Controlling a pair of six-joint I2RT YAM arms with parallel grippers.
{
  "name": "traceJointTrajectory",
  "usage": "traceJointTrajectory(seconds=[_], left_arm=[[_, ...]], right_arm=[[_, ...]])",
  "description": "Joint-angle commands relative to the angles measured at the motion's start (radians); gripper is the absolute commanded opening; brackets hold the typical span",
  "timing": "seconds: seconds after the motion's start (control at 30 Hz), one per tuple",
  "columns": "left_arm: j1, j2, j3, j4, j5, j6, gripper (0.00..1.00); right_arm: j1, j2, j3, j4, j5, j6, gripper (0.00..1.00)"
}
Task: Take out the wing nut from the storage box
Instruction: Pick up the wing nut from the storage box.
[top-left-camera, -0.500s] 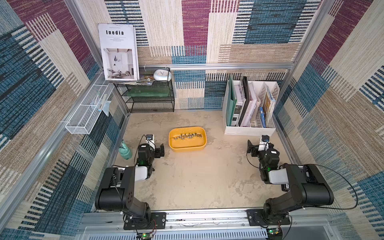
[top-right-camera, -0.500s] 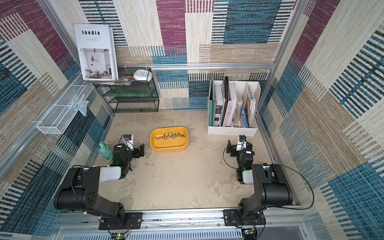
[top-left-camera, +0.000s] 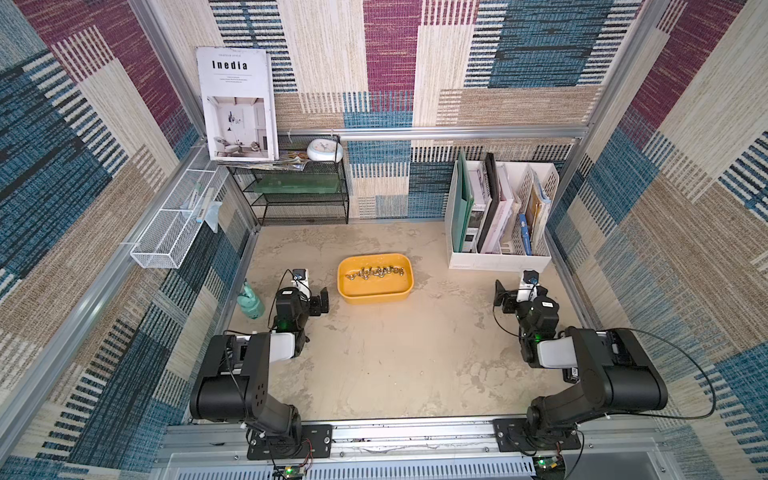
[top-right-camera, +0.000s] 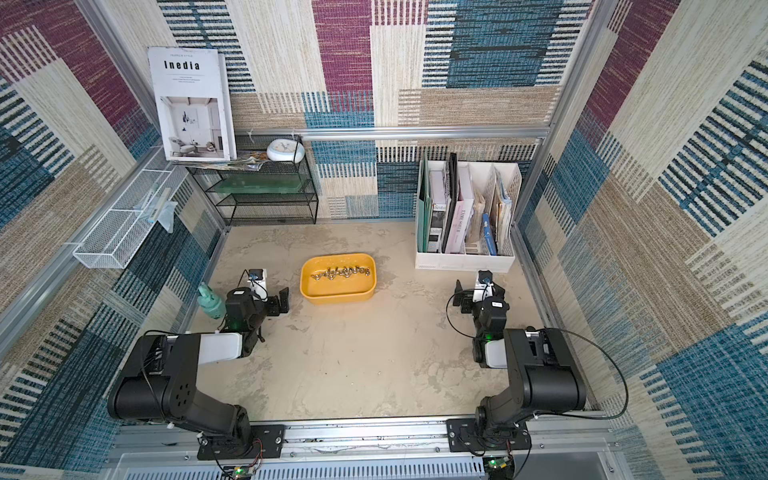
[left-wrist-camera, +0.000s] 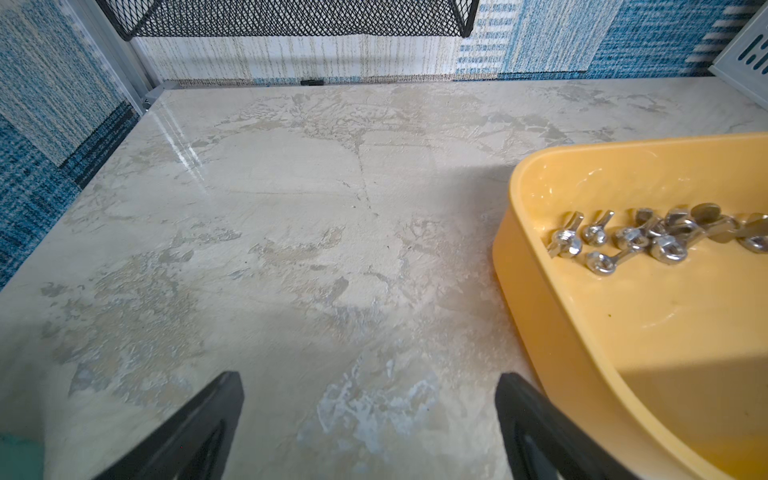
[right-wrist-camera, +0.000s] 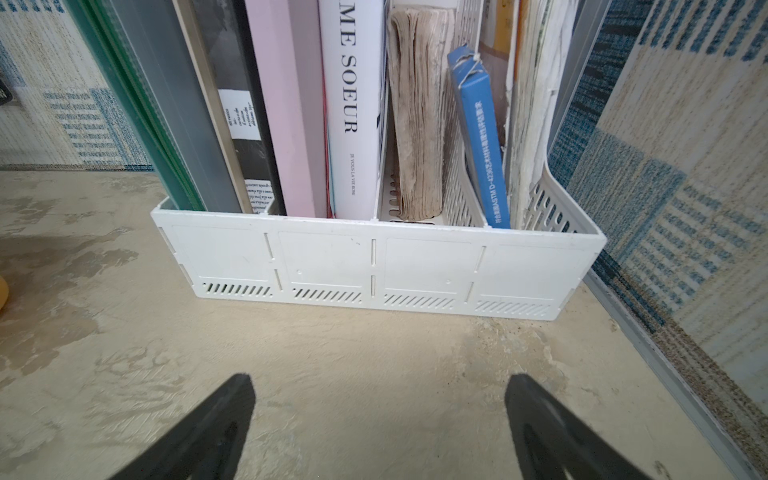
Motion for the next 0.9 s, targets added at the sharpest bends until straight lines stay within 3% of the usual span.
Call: traceJointTrajectory(seconds=[0.0, 0.13, 0.23, 0.3, 0.37, 0.43, 0.57, 0.67, 0.73, 0.87], left_arm=[[0.001, 0.002, 0.007, 0.008, 0.001, -0.003, 1.00], [0.004, -0.003, 0.003, 0.015, -0.009, -0.007, 1.00], [0.003, -0.060, 0.086, -0.180, -0.026, -0.009, 0.99], [0.003, -0.108, 0.173, -0.363, -0.053, -0.023, 0.99], [0.002, -0.158, 0.237, -0.489, -0.091, -0.038, 0.99], [0.002, -0.206, 0.274, -0.560, -0.124, -0.074, 1.00], [0.003, -0.287, 0.391, -0.755, -0.143, -0.209, 0.99], [0.004, -0.319, 0.501, -0.954, -0.176, -0.339, 0.99], [0.004, -0.316, 0.564, -1.058, -0.189, -0.390, 0.99], [-0.004, -0.295, 0.661, -1.204, -0.056, -0.384, 0.99]], right_arm=[[0.000, 0.003, 0.005, 0.008, 0.007, 0.008, 0.99], [0.000, 0.003, 0.006, 0.007, 0.007, 0.009, 0.99], [0.001, -0.014, 0.018, -0.017, 0.004, 0.006, 0.99], [0.004, -0.077, 0.093, -0.188, -0.001, -0.003, 0.99], [0.002, -0.128, 0.199, -0.425, 0.070, 0.046, 0.99], [0.002, -0.175, 0.242, -0.496, 0.084, 0.096, 0.99], [0.003, -0.272, 0.304, -0.588, 0.090, 0.333, 0.99], [0.002, -0.298, 0.445, -0.838, 0.110, 0.540, 0.99], [-0.001, -0.292, 0.514, -0.948, 0.064, 0.573, 0.99], [-0.001, -0.293, 0.566, -1.009, -0.093, 0.520, 0.99]])
